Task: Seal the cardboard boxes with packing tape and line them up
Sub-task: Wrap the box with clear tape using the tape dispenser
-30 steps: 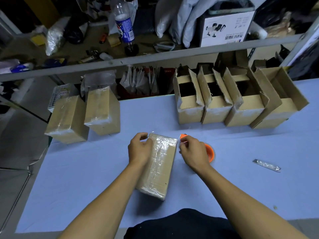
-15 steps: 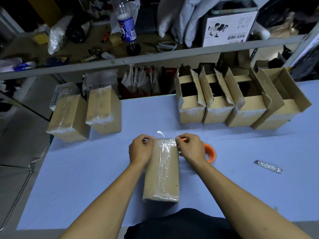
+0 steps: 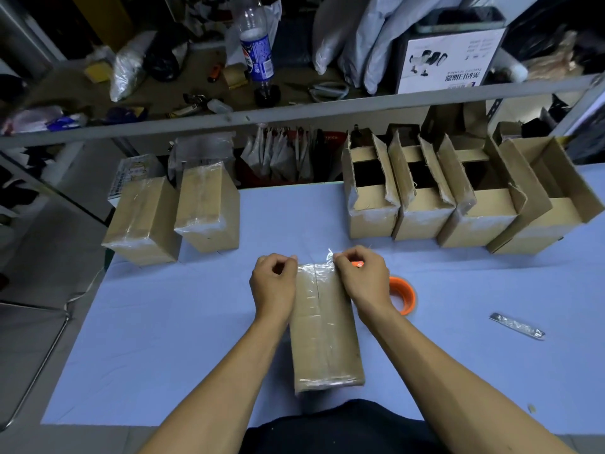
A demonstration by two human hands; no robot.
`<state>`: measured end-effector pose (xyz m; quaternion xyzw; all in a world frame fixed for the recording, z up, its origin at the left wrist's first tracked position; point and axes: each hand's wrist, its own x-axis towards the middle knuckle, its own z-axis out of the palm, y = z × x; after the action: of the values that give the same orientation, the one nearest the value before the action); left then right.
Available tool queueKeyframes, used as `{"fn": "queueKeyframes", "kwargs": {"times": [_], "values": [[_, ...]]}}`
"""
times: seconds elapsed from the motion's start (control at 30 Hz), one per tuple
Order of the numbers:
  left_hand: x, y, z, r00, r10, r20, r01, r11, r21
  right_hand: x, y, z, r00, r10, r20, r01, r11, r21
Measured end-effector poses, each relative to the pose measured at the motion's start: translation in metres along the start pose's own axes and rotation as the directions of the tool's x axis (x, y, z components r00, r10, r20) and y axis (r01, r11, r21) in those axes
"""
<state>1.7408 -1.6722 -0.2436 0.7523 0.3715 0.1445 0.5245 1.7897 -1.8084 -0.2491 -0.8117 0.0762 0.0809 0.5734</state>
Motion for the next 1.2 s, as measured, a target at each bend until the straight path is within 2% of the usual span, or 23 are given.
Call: {"fn": "queueKeyframes", "kwargs": {"times": [0.17,0.3,0.4,0.5,0.63,0.7,0.8,0.87,0.93,1.03,1.2], "values": [[0.01,0.042,-0.005,0.961,0.212,-0.177,-0.235,0.965,-0.116,0.014,-0.042,0.002,0.983,-0.163,-0.079,0.173,0.975,0.137],[0.005,0.037,-0.003,0.933,0.274,-0.235,-0.309,0.943,-0.127,0.012,-0.036,0.007,0.974,-0.209,-0.09,0.223,0.954,0.199],[-0.004,0.027,-0.003,0.943,0.244,-0.227,-0.281,0.948,-0.146,0.007,-0.033,0.007,0.974,-0.223,-0.048,0.228,0.96,0.164],[-0.007,0.029,-0.003,0.974,0.138,-0.18,-0.173,0.966,-0.194,-0.001,-0.039,0.008,0.98,-0.194,-0.048,0.199,0.973,0.12],[-0.004,0.036,-0.006,0.995,0.047,-0.086,-0.064,0.977,-0.203,-0.013,-0.05,0.015,0.977,-0.181,-0.116,0.185,0.982,0.023],[-0.007,0.036,-0.009,0.999,0.044,-0.006,-0.044,0.984,-0.172,-0.016,-0.051,0.017,0.978,-0.172,-0.117,0.178,0.983,0.041],[-0.008,0.032,-0.009,0.997,0.056,0.062,-0.047,0.989,-0.139,-0.017,-0.045,0.021,0.991,-0.133,-0.01,0.133,0.989,0.058],[-0.006,0.034,-0.01,0.998,0.041,0.056,-0.035,0.994,-0.099,-0.018,-0.041,0.023,0.993,-0.104,0.062,0.102,0.994,0.04],[-0.003,0.034,-0.011,1.0,0.013,-0.015,-0.014,0.997,-0.074,-0.017,-0.04,0.025,0.99,-0.122,0.069,0.121,0.993,0.013],[-0.001,0.03,-0.011,0.992,-0.074,-0.102,0.055,0.983,-0.172,-0.014,-0.044,0.031,0.991,-0.129,0.034,0.129,0.991,-0.016],[0.01,0.02,-0.012,0.986,-0.147,-0.075,0.114,0.935,-0.336,-0.008,-0.043,0.029,0.994,-0.101,0.046,0.101,0.995,0.002]]}}
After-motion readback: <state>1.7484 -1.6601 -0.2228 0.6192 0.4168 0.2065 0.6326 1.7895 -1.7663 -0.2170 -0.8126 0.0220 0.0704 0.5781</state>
